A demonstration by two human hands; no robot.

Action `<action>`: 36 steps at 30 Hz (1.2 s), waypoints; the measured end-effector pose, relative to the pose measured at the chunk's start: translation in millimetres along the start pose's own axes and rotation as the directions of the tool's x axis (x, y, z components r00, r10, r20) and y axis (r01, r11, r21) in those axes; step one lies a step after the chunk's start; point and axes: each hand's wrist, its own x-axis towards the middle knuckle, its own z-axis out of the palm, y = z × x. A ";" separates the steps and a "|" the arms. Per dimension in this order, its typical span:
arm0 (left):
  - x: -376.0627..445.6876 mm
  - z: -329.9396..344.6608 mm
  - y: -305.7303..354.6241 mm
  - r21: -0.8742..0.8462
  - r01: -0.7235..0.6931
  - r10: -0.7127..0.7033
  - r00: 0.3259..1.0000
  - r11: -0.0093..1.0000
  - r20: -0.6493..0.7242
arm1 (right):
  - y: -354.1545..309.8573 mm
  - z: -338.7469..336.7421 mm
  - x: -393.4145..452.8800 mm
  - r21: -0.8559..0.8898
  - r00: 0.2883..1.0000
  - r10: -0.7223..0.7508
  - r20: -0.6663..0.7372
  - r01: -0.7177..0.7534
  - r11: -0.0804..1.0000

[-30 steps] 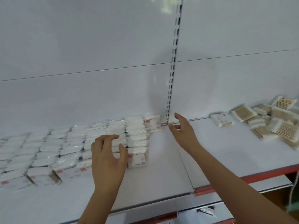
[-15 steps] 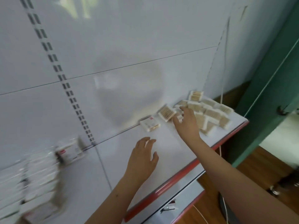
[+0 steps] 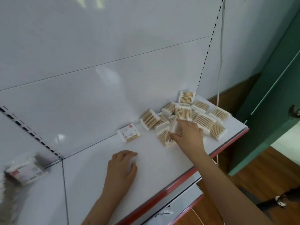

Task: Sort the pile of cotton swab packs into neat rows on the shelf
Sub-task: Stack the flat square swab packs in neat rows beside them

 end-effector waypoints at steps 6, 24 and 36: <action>41.5 -0.8 78.9 -0.573 0.247 -0.180 0.968 0.781 0.172 | -8.8 -29.3 -10.9 0.845 0.974 0.057 0.218 -0.217 0.488; 64.6 32.1 118.5 -0.835 0.426 -0.343 0.887 0.348 0.310 | 113.0 -45.2 36.6 -0.004 0.990 0.037 0.133 -0.036 0.999; 63.8 27.4 137.4 -0.868 0.399 -0.147 0.917 0.294 0.371 | 29.8 -60.6 -12.6 0.687 0.982 -0.104 0.161 -0.036 0.726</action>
